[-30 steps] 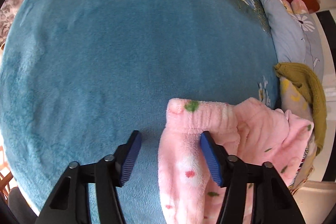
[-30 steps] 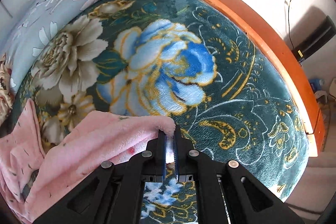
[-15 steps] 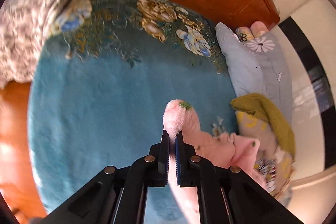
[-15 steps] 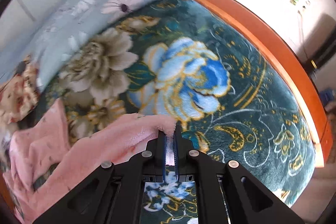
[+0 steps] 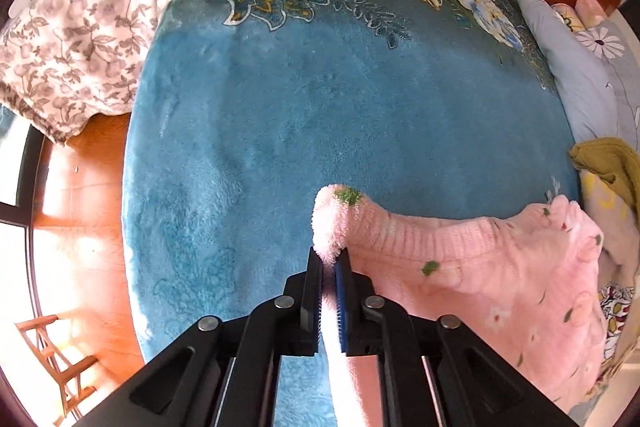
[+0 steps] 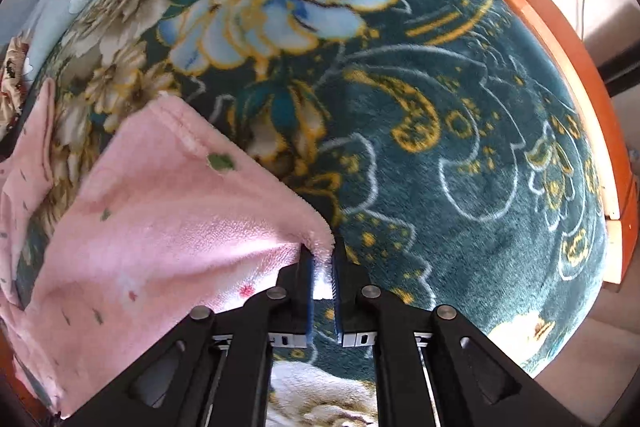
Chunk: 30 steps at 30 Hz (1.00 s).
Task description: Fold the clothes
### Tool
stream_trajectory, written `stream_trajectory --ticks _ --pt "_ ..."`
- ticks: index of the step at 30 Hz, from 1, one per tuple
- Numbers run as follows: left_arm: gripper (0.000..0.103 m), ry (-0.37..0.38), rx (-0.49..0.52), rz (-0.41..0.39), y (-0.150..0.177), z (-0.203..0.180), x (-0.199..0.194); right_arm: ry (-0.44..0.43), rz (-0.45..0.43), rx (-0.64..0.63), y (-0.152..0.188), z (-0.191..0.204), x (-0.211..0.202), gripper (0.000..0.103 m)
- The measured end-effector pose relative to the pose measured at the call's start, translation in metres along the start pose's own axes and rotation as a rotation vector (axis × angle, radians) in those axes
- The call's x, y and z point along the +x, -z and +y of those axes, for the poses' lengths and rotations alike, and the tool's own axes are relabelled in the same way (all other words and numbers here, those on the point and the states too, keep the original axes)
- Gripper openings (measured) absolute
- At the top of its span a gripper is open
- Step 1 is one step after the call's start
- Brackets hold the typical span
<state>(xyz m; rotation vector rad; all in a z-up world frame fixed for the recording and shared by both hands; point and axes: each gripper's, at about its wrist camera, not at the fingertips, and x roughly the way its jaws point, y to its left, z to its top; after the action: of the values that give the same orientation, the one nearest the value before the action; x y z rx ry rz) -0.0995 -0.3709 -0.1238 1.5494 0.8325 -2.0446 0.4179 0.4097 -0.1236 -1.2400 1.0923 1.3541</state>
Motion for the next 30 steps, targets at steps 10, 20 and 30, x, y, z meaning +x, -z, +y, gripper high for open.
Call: stream_trajectory --ticks 10,20,30 --pt "0.063 0.142 -0.128 -0.047 0.023 -0.018 -0.044 -0.151 -0.243 -0.02 -0.045 0.029 -0.063 0.049" --pt "0.065 0.304 0.147 0.019 0.096 -0.102 -0.078 -0.468 -0.025 -0.148 -0.077 0.21 0.008 0.054" --pt "0.065 0.265 0.246 0.034 0.117 -0.125 -0.081 -0.386 -0.074 -0.12 -0.084 0.245 0.013 0.007"
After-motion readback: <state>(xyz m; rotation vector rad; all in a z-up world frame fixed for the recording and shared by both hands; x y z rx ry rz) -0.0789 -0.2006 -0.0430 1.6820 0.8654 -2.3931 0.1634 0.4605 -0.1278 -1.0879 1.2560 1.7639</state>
